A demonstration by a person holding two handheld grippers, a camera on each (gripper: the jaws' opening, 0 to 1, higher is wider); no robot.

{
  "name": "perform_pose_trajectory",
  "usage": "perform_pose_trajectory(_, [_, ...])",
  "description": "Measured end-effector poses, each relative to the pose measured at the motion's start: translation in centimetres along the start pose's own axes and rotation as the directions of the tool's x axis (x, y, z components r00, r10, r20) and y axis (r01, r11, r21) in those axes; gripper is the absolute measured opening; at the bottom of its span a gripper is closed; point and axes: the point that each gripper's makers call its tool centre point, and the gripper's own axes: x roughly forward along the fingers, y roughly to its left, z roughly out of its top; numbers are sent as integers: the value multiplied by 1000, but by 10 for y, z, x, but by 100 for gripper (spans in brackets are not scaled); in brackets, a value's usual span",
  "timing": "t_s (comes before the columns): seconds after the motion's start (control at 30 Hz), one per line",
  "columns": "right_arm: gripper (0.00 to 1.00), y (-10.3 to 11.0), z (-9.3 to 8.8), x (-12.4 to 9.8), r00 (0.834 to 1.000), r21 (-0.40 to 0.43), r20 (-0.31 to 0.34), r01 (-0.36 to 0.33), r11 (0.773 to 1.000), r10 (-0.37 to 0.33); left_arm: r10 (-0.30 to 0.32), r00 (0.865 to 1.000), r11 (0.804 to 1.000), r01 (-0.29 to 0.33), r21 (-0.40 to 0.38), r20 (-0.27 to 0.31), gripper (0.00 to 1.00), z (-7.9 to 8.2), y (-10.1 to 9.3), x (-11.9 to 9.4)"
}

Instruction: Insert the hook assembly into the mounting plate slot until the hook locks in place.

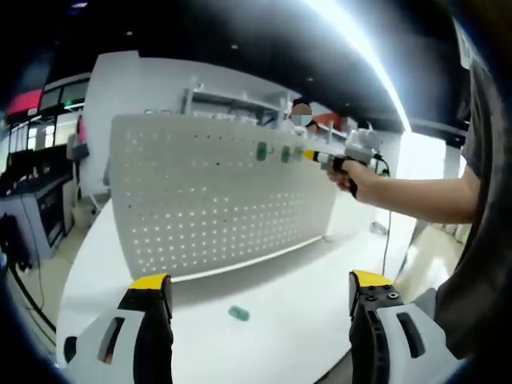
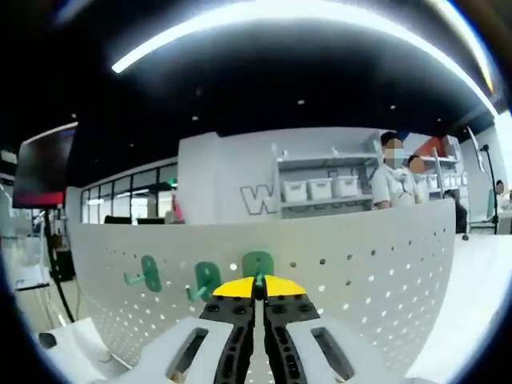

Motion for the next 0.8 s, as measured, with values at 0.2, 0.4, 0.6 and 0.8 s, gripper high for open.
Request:
perform_pose_trajectory(0.2, [0, 0, -1, 3, 1000, -4, 2, -6, 1000, 6, -4, 1000, 1000, 4, 1, -15, 91, -5, -2, 1])
perform_pose_trajectory(0.4, [0, 0, -4, 3, 1000, 7, 4, -5, 1000, 5, -3, 1000, 1000, 3, -1, -12, 91, -5, -2, 2])
perform_pose_trajectory(0.6, [0, 0, -6, 1, 1000, -4, 9, 8, 1000, -8, 2, 1000, 1000, -2, 2, -11, 91, -3, 1, 1])
perform_pose_trajectory(0.8, [0, -3, -9, 4, 1000, 16, 4, 18, 1000, -18, 13, 1000, 1000, -13, 0, -2, 91, 0, 3, -1])
